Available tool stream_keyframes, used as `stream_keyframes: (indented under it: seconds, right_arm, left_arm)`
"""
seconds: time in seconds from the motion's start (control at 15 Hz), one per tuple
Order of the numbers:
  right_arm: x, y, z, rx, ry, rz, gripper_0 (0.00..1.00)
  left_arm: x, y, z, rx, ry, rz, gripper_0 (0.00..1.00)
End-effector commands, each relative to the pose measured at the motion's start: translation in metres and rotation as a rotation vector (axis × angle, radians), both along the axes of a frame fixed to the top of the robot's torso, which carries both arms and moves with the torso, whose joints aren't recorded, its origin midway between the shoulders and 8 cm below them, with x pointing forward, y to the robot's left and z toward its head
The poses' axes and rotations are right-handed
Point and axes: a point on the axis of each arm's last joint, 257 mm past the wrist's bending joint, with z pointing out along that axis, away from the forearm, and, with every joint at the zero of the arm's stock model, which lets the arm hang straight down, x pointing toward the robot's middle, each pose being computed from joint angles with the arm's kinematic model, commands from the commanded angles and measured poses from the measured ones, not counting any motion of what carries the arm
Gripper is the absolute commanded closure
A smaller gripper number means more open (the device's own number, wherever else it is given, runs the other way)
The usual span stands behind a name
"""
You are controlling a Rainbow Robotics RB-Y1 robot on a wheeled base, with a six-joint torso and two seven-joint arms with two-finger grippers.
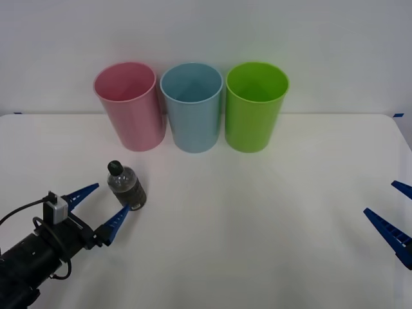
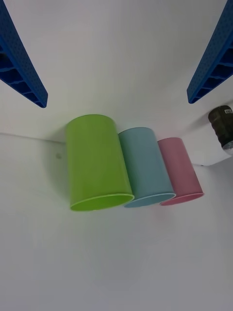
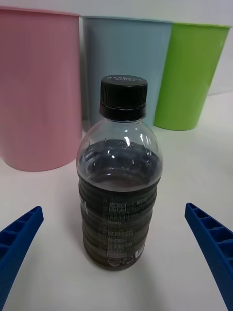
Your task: Grasp the object on the table and drop it into the matching bin: aluminum can to the light blue bin, PET bottle to the pink bin.
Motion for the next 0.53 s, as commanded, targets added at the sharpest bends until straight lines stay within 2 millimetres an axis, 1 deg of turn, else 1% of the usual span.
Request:
stream_keyframes:
  seconds: [0.07,0.27,0.53]
  right_arm:
    - [0.0,0.0,0.0,0.0,0.0,0.0,0.0]
    - [0.0,0.0,0.0,0.0,0.0,0.0,0.0]
    - [0.0,0.0,0.0,0.0,0.0,0.0,0.0]
  left_arm:
    - [0.007,-0.004,-0.002,0.011,0.0,0.008,0.0]
    - [0.019,-0.012,-0.007,0.001,0.004,0.008,0.0]
    - [0.04,-0.022,-0.014,-0.01,0.012,-0.01,0.0]
